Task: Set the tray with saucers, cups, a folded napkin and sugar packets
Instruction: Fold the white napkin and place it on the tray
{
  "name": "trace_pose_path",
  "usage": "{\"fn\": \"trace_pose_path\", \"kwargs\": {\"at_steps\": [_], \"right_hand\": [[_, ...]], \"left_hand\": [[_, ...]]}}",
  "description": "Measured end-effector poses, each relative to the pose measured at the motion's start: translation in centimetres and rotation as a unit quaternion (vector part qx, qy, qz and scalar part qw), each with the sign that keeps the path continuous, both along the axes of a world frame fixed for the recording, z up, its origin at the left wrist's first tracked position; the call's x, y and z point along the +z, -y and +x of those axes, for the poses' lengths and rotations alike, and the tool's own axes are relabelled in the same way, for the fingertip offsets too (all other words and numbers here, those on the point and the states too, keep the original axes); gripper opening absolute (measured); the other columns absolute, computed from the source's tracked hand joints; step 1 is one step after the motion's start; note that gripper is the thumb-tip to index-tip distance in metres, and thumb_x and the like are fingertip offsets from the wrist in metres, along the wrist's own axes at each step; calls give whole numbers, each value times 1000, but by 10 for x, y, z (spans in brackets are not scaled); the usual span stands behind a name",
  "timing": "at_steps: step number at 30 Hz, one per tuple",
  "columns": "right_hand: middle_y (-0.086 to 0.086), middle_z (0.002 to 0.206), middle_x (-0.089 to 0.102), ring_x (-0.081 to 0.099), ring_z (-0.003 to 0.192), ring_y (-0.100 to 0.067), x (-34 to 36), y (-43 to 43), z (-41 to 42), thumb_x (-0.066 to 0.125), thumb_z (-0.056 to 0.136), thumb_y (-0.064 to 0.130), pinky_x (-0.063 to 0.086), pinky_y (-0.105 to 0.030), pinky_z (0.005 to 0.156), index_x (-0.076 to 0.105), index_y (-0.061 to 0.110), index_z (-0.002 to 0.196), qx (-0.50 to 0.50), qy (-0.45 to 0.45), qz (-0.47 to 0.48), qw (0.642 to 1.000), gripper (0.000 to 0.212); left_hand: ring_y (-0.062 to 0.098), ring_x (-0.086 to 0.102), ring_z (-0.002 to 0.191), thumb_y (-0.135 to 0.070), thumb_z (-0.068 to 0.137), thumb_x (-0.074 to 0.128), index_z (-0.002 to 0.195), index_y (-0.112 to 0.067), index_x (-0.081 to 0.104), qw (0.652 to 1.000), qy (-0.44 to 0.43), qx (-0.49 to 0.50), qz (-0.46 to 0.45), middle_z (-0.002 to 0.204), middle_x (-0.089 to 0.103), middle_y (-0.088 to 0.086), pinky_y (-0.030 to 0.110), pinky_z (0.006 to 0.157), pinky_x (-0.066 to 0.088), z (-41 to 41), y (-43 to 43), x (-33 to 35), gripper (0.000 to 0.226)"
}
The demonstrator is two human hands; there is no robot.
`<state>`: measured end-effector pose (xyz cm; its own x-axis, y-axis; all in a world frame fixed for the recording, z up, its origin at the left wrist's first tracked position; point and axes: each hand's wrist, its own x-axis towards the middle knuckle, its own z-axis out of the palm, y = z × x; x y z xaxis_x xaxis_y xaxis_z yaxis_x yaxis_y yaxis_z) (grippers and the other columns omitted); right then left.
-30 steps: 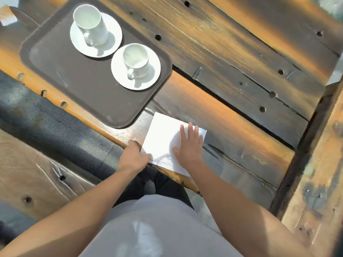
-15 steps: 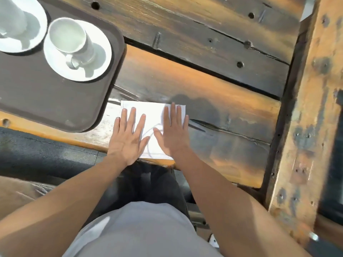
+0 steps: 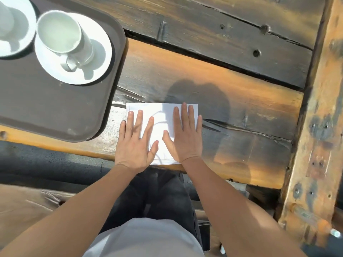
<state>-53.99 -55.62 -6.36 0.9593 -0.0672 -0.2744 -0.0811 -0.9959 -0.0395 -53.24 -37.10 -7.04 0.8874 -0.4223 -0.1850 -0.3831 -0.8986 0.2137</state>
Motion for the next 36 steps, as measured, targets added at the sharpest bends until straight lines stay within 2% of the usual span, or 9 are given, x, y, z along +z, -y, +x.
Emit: {"fn": "trace_pose_path", "kwargs": {"at_steps": [8, 12, 15, 23, 25, 27, 29, 33, 36], "right_hand": [[-9, 166, -6, -13, 152, -26, 14, -3, 5, 13, 96, 63, -3, -53, 122, 5, 16, 158, -15, -49, 8, 999, 78], [-3, 165, 13, 4, 153, -21, 23, 0, 7, 31, 95, 57, 3, -56, 121, 22, 18, 155, -70, 5, 86, 994, 72], [-2, 164, 16, 9, 151, -22, 28, 10, 11, 46, 92, 54, 10, -52, 119, 19, 20, 155, -142, 30, 129, 981, 77], [-5, 136, 47, 39, 128, -26, 42, 15, 36, 67, 86, 33, 40, -39, 106, 37, 15, 148, -381, 11, 245, 892, 70], [-1, 106, 62, 55, 104, -26, 47, 18, 38, 66, 86, 21, 52, -36, 79, 57, 16, 122, -438, 18, 305, 846, 37], [6, 77, 61, 59, 76, -21, 52, 22, 37, 63, 85, 12, 45, -25, 55, 61, 19, 90, -469, 26, 368, 802, 9], [7, 73, 66, 62, 69, -17, 60, 27, 37, 64, 87, 11, 49, -25, 55, 64, 27, 79, -484, 13, 417, 769, 17], [-5, 88, 75, 64, 71, -17, 78, 40, 44, 67, 86, 9, 57, -36, 66, 69, 28, 78, -484, 5, 480, 732, 20], [-1, 85, 72, 64, 76, -18, 92, 54, 51, 69, 84, 9, 53, -34, 65, 71, 23, 79, -475, 20, 502, 723, 15]], "left_hand": [[36, -10, 151, -57, 97, 21, 158, -26, 5, 997, -62, 3, 54, 166, -3, 12, 52, 121, 3, 6, 2, 21, 70], [38, 28, 135, -30, 91, 51, 145, -18, 38, 992, -50, 67, -90, 159, 24, 13, 52, 106, 31, 20, -1, 42, 57], [36, 35, 125, -14, 86, 65, 144, -16, 36, 969, -39, 185, -157, 154, 25, 15, 46, 104, 32, 31, -8, 47, 65], [26, 44, 111, -28, 76, 81, 97, -13, 52, 878, -162, 404, -198, 124, 36, 7, 31, 97, 41, 58, 5, 56, 39], [25, 45, 106, -28, 77, 79, 86, -15, 52, 880, -166, 410, -171, 114, 44, 6, 32, 90, 42, 63, 10, 57, 31], [23, 52, 88, -26, 78, 78, 82, -15, 49, 882, -176, 397, -185, 88, 53, 1, 30, 73, 45, 69, 11, 57, 32], [18, 52, 73, -22, 76, 80, 90, -15, 46, 858, -203, 403, -244, 76, 50, -4, 26, 59, 41, 75, 11, 60, 37], [20, 61, 82, -5, 76, 79, 117, -15, 55, 797, -276, 414, -342, 93, 60, 3, 34, 73, 54, 94, 13, 71, 49], [22, 68, 75, 2, 77, 75, 90, -17, 71, 790, -293, 378, -385, 83, 72, 2, 33, 64, 58, 108, 17, 86, 23]]}}
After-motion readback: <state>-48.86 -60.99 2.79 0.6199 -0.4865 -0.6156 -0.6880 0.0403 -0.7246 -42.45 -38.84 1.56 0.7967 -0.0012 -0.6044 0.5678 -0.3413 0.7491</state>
